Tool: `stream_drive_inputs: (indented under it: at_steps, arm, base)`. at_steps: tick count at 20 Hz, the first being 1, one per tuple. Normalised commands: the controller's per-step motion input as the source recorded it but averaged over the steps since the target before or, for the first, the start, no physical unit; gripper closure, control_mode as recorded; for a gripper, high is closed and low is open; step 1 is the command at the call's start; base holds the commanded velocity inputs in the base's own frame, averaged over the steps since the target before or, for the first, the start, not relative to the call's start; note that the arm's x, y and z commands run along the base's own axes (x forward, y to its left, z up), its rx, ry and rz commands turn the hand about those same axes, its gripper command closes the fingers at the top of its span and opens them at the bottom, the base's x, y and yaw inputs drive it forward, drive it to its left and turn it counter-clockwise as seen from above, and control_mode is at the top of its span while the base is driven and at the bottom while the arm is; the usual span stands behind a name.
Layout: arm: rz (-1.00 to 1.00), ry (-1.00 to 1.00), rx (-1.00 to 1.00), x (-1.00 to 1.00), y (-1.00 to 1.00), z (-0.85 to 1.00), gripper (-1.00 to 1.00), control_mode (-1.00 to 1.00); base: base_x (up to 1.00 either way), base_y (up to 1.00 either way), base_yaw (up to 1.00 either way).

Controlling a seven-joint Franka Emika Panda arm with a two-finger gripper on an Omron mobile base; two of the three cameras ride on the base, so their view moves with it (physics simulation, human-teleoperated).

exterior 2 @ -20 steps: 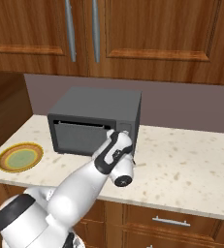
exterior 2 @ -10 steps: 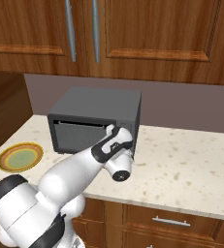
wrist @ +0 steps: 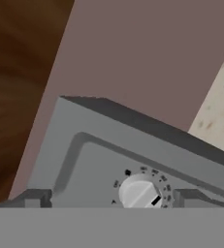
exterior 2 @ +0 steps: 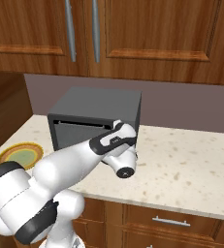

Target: Pull the toaster oven rack outwards. Pick up the baguette from the plate and place it on the toaster oven rack. Close the toaster oven door fully and set the temperature to the lowest setting.

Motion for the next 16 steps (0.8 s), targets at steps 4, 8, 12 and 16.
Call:
stream_drive_inputs:
  at_steps: [4,8,12,16]
  arm:
    - [0.00,0.00,0.00,0.00,-0.02,0.00,-1.00,-1.00]
    - [0.00,0.00,0.00,0.00,0.00,0.00,-1.00,-1.00]
    - [0.00,0.00,0.00,0.00,0.00,0.00,-1.00,-1.00]
    - [0.00,0.00,0.00,0.00,0.00,0.00,-1.00,-1.00]
  base:
    - [0.00,0.00,0.00]
    - [0.00,0.00,0.00]
    - [0.00,0.00,0.00]
    - [0.00,0.00,0.00]
